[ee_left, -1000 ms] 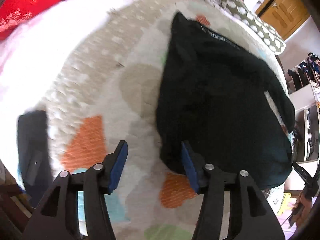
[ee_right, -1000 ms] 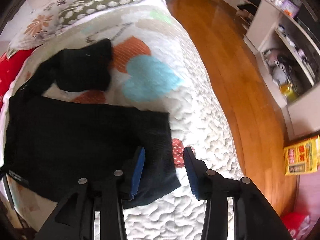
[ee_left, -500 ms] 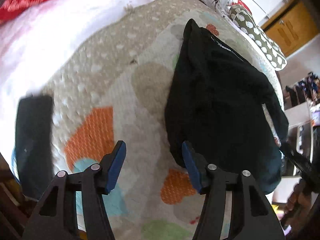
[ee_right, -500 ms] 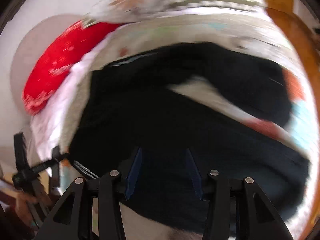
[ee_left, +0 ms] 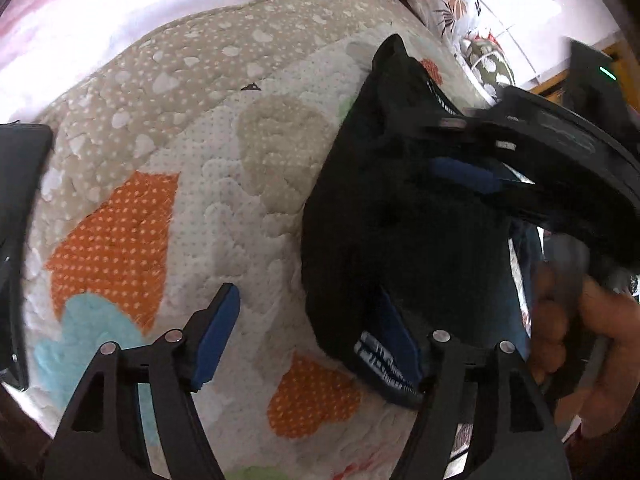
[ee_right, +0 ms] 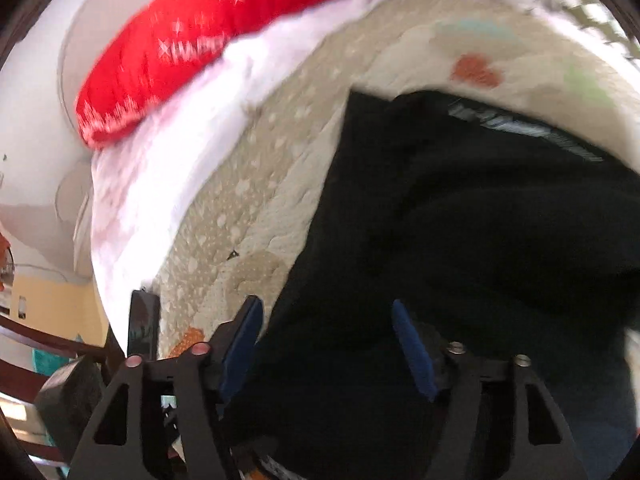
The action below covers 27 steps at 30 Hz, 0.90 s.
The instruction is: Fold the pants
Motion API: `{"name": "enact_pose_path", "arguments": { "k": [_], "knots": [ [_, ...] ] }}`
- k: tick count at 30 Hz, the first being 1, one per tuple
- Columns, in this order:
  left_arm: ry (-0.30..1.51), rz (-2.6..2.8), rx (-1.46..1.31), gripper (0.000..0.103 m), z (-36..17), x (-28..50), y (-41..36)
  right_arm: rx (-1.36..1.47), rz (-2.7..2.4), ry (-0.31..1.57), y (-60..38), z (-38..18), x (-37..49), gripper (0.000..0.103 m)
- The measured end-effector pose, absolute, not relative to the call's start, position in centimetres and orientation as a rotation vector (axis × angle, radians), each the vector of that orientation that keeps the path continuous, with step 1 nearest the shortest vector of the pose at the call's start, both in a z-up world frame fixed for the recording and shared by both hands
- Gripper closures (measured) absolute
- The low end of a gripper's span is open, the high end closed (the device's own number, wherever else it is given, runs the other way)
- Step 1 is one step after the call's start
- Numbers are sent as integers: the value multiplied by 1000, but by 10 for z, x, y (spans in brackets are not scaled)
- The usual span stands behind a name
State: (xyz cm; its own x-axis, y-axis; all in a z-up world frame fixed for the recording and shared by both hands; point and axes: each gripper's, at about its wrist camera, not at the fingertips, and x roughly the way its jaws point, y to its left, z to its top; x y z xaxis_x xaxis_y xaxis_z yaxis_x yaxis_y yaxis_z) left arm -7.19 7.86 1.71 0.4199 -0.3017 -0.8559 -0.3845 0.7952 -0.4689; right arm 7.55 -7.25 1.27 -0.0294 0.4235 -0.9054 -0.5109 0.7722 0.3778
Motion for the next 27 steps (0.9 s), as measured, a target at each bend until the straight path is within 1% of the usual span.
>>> {"name": "enact_pose_path", "arguments": {
  "k": [2,4,7,9,10,11,14,17,18,19,21,24,26,27],
  "knots": [
    [1149,59,-704,32,16,-66,78,-75,748,1411,-69,3,75,34],
    [1118,46,-730,33,21,-60,77,-40,758,1398,-74,8,79,63],
    [974,8,-717,34,53,-56,78,196,801,1424,-100,15,93,70],
    [874,-33,-654,34,81,-59,76,352,848,1412,-114,17,100,70],
    [854,-49,-625,34,89,-60,75,363,853,1410,-116,16,101,69],
    [849,-57,-595,34,93,-62,74,311,831,1407,-115,16,101,68],
    [956,-22,-558,34,80,-70,79,144,820,1384,-109,23,91,67],
    [1068,32,-600,34,53,-83,86,84,862,1357,-101,38,75,67],
    [1098,40,-636,34,45,-86,87,56,869,1368,-95,38,72,63],
    [1119,45,-670,34,37,-92,88,34,869,1383,-91,38,70,55],
    [1135,32,-755,33,26,-99,85,-34,858,1433,-83,31,69,46],
    [1117,-11,-824,31,21,-98,71,-126,823,1450,-64,14,63,43],
    [1096,-39,-870,26,12,-93,64,-161,807,1461,-56,-2,62,43],
    [1057,25,-873,26,12,-88,64,-154,809,1463,-55,-6,64,43]
  ]
}}
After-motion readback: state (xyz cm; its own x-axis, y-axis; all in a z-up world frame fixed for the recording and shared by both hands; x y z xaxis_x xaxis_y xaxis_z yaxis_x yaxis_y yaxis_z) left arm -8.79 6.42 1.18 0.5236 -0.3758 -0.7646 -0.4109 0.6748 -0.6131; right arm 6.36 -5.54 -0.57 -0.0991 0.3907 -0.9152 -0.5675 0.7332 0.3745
